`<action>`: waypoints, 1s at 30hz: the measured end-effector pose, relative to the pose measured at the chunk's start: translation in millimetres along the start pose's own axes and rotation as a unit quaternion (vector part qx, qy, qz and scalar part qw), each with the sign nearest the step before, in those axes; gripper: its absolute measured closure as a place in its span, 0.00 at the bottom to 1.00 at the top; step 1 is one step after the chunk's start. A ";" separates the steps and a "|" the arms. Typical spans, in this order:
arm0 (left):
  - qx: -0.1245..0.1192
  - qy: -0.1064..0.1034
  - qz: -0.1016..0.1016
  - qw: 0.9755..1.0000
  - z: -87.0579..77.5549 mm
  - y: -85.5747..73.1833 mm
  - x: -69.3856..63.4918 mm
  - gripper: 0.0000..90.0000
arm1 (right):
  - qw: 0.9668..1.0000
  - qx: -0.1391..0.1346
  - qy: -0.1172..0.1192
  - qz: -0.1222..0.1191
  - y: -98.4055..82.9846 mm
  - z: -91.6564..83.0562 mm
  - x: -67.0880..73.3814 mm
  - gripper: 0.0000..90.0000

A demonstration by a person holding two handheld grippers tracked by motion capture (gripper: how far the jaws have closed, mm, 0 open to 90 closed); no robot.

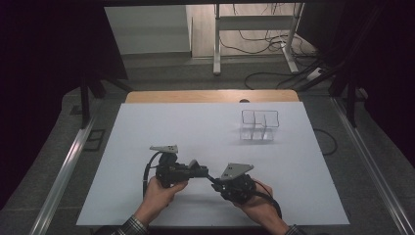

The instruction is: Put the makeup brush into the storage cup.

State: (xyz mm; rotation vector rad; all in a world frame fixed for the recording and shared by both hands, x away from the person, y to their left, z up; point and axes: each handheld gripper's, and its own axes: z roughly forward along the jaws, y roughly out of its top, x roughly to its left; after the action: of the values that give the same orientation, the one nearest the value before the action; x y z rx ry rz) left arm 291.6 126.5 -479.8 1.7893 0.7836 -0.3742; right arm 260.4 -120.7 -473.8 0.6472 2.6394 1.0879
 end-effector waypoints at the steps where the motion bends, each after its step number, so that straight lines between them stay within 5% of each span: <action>1: 0.001 0.005 0.004 1.000 -0.1 0.1 -0.9 0.85 | 1.000 -0.001 0.003 0.003 0.2 -0.4 -1.2 0.66; 7: 0.010 0.040 0.033 0.999 1.0 1.6 -7.6 0.85 | 0.999 -0.009 0.037 0.021 -0.9 2.5 -11.9 0.12; 11: 0.015 0.058 0.054 0.997 1.7 2.7 -13.2 0.85 | 1.000 -0.003 0.026 0.016 -2.4 6.8 -10.6 0.01; 24: 0.026 0.088 0.089 0.992 8.5 3.9 -26.3 0.85 | 0.999 0.024 -0.025 -0.027 3.2 10.8 2.5 0.01; 30: 0.036 0.092 0.098 0.990 14.3 3.5 -30.2 0.85 | 0.999 0.011 -0.029 -0.022 7.6 5.3 6.0 0.24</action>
State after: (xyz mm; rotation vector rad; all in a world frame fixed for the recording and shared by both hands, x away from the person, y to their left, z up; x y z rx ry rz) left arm 273.5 102.8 -464.4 1.9702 0.7209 -0.1100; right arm 259.4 -109.7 -472.4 0.6127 2.6076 1.0152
